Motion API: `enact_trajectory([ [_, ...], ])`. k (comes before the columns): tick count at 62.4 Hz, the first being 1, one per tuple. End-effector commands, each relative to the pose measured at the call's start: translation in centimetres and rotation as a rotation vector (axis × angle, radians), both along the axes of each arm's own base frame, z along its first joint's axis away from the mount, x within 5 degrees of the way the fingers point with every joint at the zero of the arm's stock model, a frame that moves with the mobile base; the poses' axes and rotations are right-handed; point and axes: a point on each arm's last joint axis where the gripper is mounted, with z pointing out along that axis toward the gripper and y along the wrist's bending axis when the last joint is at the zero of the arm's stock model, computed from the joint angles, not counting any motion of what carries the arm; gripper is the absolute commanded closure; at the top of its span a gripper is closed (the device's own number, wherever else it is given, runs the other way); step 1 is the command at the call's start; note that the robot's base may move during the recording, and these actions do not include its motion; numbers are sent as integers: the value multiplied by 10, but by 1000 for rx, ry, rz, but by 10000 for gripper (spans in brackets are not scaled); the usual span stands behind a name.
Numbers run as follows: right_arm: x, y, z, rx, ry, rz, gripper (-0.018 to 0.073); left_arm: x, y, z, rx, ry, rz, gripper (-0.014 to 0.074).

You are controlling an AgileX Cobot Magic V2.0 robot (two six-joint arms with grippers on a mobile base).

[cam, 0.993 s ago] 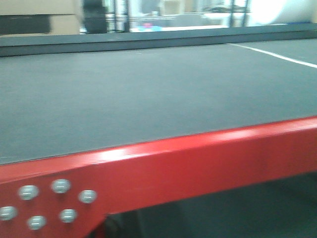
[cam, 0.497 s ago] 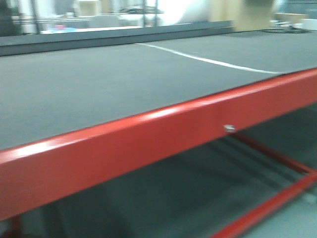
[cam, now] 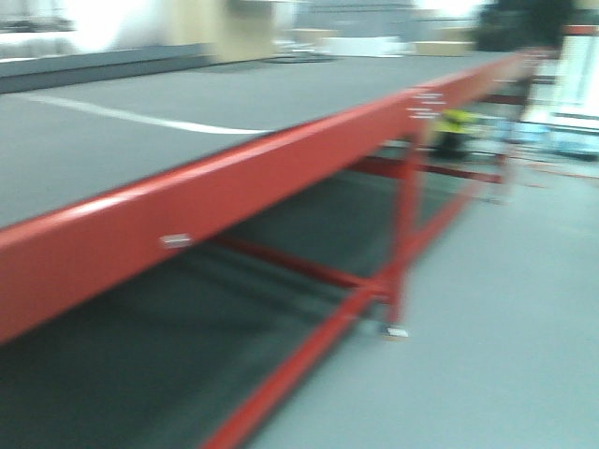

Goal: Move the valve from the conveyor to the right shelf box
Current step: 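Drive the base away from the conveyor toward the steel shelf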

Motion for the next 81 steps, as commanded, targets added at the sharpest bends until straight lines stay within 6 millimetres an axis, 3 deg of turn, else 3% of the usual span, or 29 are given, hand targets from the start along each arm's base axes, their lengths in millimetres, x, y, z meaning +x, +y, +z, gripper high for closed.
enact_trajectory([
  [1,0,-1,11,-5,-99,-10,723,-1,1,8,-21,-66,10,708],
  [81,0,-1,11,-5,-99,-10,723,-1,1,8,-21,-66,10,708],
])
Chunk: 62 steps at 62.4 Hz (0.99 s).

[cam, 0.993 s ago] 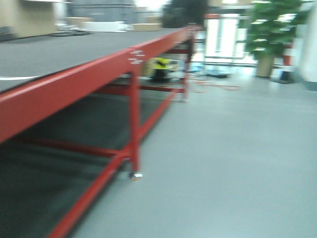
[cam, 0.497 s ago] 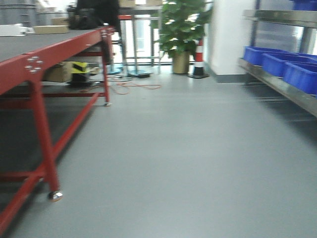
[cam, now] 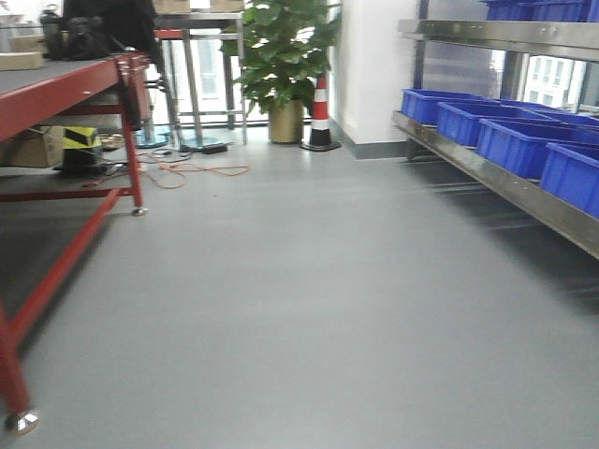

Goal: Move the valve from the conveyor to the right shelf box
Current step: 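Drive the base away from the conveyor toward the steel shelf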

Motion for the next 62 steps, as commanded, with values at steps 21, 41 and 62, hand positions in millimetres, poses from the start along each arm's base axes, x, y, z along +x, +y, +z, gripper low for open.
enact_trajectory([
  [21,0,-1,11,-5,-99,-10,723,-1,1,8,-19,-66,10,708],
  [41,0,-1,11,-5,-99,-10,723,-1,1,8,-19,-66,10,708],
  [62,0,-1,11,-5,-99,-10,723,-1,1,8,-19,-66,10,708],
])
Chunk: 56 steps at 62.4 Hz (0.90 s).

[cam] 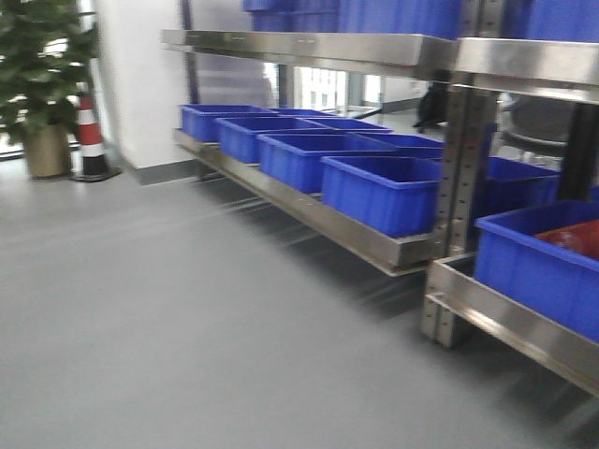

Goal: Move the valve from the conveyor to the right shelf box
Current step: 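Drive the base away from the conveyor toward the steel shelf, then align the base in front of the blue bins on the shelf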

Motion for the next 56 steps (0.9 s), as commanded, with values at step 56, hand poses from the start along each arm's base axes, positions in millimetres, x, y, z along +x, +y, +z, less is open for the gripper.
enact_trajectory([
  [56,0,-1,11,-5,-99,-10,723,-1,1,8,-19,-69,11,708],
])
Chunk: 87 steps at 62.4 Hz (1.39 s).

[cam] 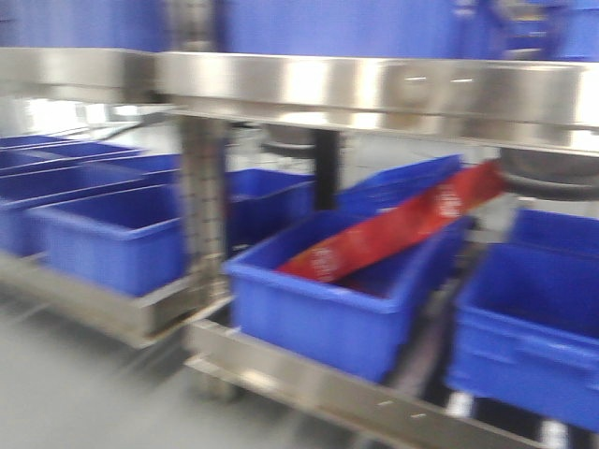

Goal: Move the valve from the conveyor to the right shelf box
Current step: 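Align the base in front of the blue bins on the shelf, then move both held valves over an empty blue bin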

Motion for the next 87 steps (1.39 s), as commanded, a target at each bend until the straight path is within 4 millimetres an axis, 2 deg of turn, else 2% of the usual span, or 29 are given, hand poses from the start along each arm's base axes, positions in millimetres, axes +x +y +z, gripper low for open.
enact_trajectory([
  [1,0,-1,11,-5,-99,-10,723,-1,1,8,-19,-69,11,708],
  [87,0,-1,11,-5,-99,-10,723,-1,1,8,-19,-69,11,708],
])
